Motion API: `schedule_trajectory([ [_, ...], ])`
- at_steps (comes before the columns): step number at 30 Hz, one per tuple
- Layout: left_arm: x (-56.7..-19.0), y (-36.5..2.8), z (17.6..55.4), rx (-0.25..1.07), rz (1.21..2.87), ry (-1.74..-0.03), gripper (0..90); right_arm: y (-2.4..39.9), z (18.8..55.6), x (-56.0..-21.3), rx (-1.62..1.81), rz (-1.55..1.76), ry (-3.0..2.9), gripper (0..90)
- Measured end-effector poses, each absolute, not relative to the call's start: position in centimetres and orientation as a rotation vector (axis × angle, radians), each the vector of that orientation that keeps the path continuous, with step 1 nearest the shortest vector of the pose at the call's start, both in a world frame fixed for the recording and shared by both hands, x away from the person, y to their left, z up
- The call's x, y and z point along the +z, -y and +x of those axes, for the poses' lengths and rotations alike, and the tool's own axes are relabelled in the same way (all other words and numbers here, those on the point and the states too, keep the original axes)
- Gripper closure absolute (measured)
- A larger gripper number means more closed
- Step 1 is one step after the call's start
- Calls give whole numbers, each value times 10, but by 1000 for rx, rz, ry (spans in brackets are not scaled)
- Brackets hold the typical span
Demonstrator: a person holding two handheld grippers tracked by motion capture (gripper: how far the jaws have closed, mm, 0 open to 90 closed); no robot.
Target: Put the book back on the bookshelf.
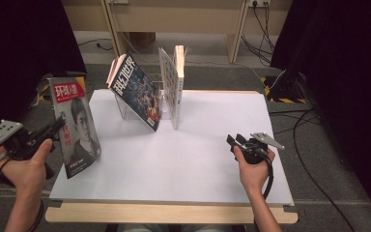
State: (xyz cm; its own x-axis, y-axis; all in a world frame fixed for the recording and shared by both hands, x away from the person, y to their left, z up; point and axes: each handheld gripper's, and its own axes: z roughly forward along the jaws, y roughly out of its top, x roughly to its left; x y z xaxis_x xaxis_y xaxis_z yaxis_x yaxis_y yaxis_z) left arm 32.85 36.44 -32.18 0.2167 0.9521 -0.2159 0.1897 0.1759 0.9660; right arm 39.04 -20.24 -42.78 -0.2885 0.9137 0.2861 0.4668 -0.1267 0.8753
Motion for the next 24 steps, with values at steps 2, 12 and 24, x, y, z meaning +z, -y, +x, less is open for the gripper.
schedule_trajectory([
  [2,-317,-359,338,796,1286,-1223,874,204,390,-430,1395,1537,-1722,576],
  [12,-307,-331,372,753,1314,-1179,874,207,391,-435,1386,1558,-1724,575],
  [24,-299,-309,381,699,1322,-1123,873,208,391,-438,1382,1568,-1726,575],
])
